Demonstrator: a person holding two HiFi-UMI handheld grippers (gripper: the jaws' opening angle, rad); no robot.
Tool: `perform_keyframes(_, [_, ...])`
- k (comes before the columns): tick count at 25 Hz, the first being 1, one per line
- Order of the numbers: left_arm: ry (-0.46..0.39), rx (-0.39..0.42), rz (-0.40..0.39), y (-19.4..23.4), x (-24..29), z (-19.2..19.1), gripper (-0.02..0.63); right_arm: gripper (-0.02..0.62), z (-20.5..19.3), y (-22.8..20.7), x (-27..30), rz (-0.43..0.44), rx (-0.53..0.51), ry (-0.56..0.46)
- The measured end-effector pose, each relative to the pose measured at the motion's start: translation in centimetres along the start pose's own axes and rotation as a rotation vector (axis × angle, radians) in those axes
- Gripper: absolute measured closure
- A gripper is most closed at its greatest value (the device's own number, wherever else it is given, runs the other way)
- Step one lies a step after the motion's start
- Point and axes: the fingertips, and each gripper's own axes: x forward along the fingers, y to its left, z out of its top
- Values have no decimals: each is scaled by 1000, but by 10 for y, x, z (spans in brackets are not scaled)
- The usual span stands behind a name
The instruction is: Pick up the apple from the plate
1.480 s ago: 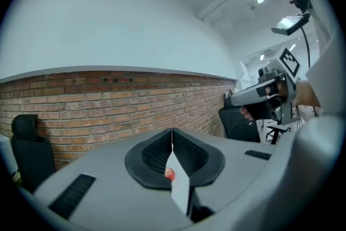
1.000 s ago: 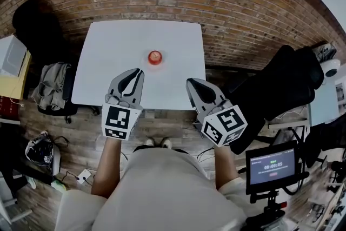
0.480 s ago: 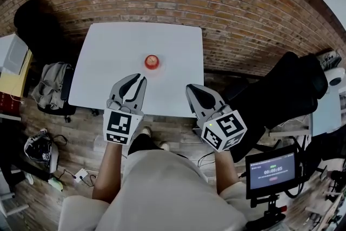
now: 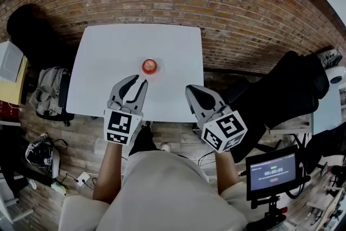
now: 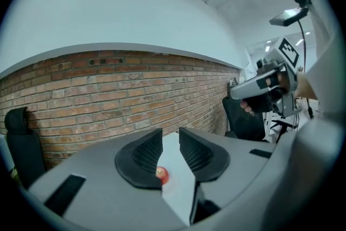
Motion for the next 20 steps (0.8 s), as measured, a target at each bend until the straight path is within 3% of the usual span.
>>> perform_keyframes(20, [193,-38,-149,43,86,-67,419,592,-25,-39,71,-90,100,89])
